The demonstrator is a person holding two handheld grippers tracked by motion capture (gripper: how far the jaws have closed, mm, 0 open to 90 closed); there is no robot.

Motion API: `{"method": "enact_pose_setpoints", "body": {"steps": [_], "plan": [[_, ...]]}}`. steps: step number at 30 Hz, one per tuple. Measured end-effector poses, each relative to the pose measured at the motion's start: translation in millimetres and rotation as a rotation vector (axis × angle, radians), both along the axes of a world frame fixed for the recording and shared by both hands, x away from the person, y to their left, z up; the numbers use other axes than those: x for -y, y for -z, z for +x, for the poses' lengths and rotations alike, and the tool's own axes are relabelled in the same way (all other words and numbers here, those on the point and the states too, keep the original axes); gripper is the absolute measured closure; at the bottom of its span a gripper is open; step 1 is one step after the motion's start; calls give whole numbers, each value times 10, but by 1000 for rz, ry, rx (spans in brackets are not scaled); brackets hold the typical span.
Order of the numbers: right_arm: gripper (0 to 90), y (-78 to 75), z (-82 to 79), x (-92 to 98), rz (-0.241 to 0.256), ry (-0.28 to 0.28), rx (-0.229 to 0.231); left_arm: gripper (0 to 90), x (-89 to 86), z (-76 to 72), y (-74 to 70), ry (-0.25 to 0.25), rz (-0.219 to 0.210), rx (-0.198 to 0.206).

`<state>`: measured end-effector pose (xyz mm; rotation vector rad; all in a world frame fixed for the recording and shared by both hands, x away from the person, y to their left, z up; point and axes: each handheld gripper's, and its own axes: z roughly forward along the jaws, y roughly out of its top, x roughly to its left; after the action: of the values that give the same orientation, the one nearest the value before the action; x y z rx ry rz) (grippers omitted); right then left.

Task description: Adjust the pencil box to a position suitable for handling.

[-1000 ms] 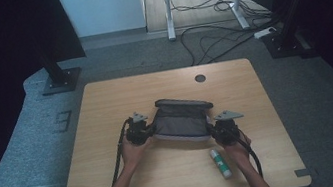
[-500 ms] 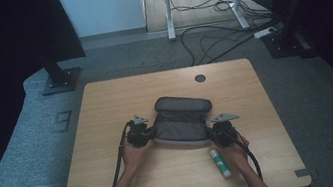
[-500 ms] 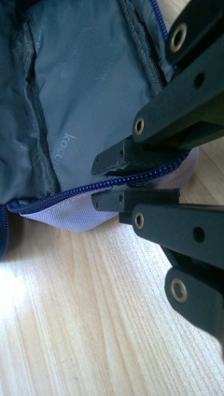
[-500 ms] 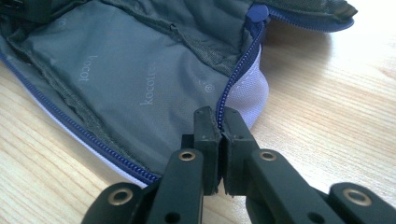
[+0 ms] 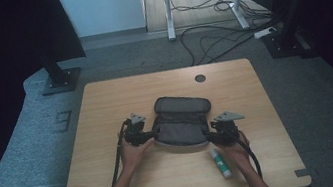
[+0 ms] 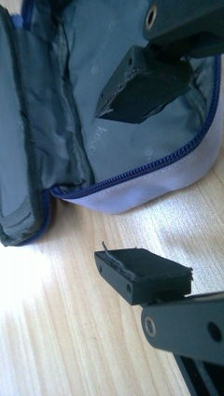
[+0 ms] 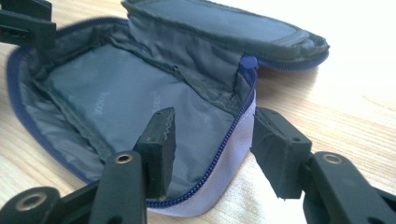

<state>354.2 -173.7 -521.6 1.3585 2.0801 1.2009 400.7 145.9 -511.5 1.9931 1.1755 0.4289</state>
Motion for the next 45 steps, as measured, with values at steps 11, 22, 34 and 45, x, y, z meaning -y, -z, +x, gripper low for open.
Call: {"method": "enact_pose_setpoints", "body": {"steps": [11,22,34,45], "plan": [[446,-50,-153,72,5,-5,26,273,-112,-135,-79,28,-27,0],[433,-46,-400,187,7,-14,39,282,-361,-342,-55,38,-29,-11],[419,11,-696,247,-2,-24,43,291,-579,-553,59,43,-39,-33],[411,92,-893,285,-17,-16,33,296,-698,-620,167,35,-32,-64]]}}
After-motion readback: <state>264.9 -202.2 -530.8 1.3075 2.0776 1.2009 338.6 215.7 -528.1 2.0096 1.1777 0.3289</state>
